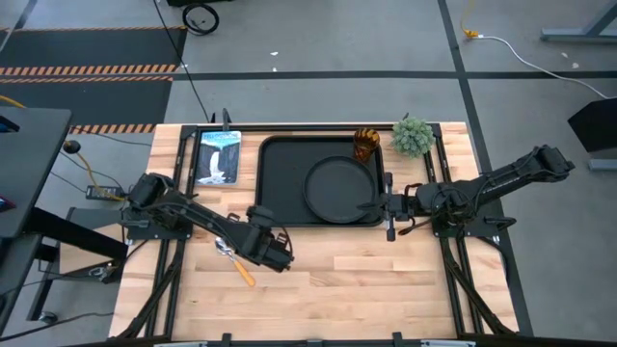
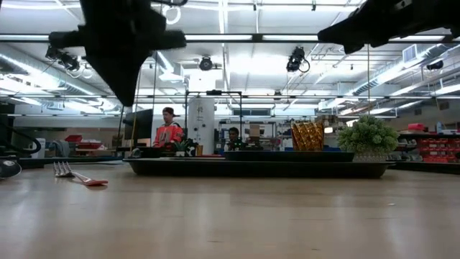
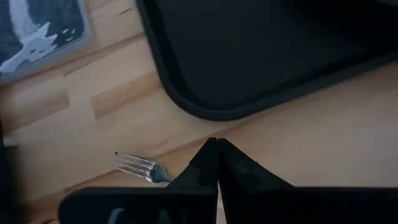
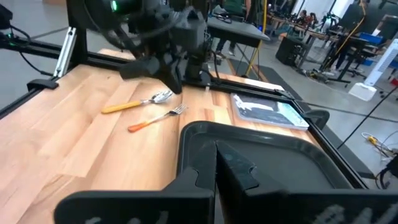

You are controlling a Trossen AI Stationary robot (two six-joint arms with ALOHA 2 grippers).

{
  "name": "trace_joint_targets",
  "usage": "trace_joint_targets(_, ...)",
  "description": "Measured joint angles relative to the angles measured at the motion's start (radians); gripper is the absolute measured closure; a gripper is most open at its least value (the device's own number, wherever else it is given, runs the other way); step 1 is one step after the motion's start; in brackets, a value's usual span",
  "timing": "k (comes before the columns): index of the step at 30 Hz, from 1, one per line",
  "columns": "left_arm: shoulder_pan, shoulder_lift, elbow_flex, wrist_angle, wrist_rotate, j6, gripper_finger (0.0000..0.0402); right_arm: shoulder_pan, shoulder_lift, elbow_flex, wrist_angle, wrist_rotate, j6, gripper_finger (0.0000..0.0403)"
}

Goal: Pick and place plate/cup/fork/spoon on tray
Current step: Put the orange fork on the black tray

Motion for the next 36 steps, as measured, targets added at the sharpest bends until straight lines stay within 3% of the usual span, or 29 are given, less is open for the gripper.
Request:
trace_joint_targets(8,-0.026,-0.077,-0.226,0.188,0.020,-0.137,0.0398,0.000,0.000,0.000,0.004,-0.010,0.000,0.0394)
trace_joint_targets(15,-0.110,-0.221,-0.348,0.229,0.039,-0.419,0.0392,0.000,0.000,0.000,0.011,-0.018,-0.005,0.0394)
trace_joint_targets(24,-0.121,-0.217,-0.362,0.354,0.070,-0.501,0.0301,0.000,0.000,0.000,0.013,-0.026,-0.004,0.0394)
trace_joint_targets(30,-0.091,-0.184,-0.363,0.361,0.195,-0.502,0.0232,0.000,0.000,0.000,0.013,-0.076,-0.004,0.0394)
trace_joint_targets(36,-0.067,-0.165,-0.363,0.390,0.234,-0.473,0.0209,0.000,0.000,0.000,0.017,-0.079,-0.004,0.0394)
